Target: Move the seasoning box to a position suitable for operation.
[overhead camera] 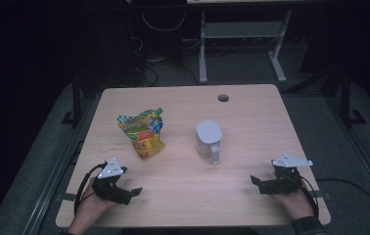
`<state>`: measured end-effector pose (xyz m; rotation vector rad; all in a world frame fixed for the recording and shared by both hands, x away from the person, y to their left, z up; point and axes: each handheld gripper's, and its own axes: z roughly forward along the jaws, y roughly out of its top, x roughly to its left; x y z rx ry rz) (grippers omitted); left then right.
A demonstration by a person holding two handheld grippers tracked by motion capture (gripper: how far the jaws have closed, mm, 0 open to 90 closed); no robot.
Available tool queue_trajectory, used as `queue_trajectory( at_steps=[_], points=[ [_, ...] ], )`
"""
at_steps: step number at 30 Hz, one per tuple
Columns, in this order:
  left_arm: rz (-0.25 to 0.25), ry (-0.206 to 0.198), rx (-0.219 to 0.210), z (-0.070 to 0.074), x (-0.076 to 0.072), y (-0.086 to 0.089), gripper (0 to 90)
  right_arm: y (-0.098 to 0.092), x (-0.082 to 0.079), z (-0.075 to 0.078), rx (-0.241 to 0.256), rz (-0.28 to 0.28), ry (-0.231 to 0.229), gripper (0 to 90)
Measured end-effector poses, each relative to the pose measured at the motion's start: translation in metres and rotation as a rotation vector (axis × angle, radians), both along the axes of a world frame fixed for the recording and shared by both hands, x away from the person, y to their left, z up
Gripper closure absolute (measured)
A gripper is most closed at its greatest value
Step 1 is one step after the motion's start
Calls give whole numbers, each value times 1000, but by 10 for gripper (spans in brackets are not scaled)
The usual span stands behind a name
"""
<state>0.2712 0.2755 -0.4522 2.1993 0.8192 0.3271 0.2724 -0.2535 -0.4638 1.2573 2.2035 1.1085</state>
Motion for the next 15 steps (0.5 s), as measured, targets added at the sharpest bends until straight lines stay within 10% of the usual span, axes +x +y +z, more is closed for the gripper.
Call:
queue_trajectory(
  at_steps=[15],
  points=[
    [4, 23, -2, -2, 0, -3, 38, 6, -2, 8, 18, 13, -15, 3]
  ],
)
